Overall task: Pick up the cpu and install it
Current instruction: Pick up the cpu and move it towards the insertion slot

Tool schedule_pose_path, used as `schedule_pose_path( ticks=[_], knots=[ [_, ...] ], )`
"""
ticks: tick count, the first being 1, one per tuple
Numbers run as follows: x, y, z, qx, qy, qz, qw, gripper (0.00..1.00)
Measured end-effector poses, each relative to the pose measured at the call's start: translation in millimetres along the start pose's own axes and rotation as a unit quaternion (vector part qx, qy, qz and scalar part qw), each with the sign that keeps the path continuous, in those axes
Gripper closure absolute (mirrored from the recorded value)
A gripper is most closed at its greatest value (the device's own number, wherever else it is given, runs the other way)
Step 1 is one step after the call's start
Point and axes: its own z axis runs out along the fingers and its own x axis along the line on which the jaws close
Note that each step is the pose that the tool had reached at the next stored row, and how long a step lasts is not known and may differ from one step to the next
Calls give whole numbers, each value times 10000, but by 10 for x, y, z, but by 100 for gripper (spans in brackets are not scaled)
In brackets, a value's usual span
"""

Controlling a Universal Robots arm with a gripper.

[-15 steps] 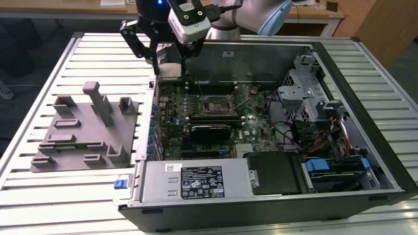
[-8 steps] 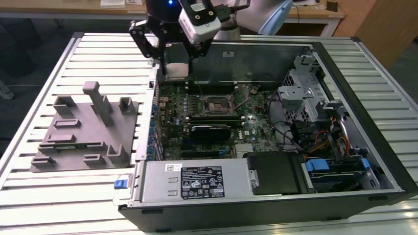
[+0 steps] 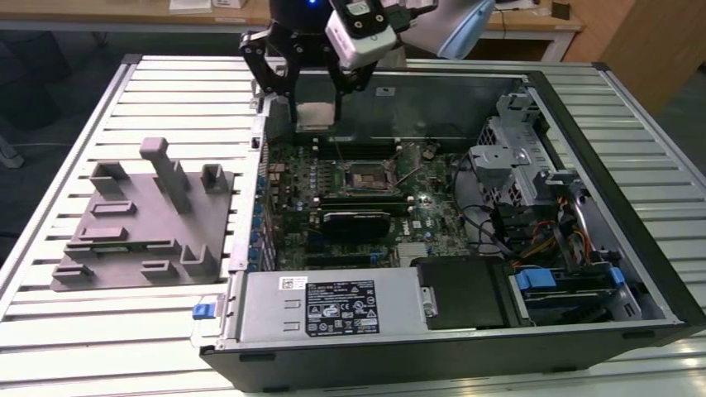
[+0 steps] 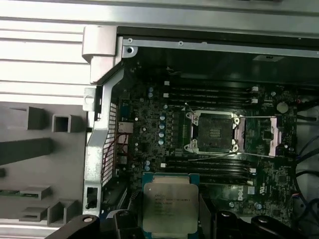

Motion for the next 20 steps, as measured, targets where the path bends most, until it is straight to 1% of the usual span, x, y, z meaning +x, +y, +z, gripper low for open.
schedule_pose_path(
  ticks=[6, 14, 20],
  knots=[
    [-108, 50, 5, 0, 0, 0, 10000, 46],
    [-219, 85, 13, 0, 0, 1, 10000, 46],
    [-354, 89, 19, 0, 0, 2, 10000, 46]
  ],
)
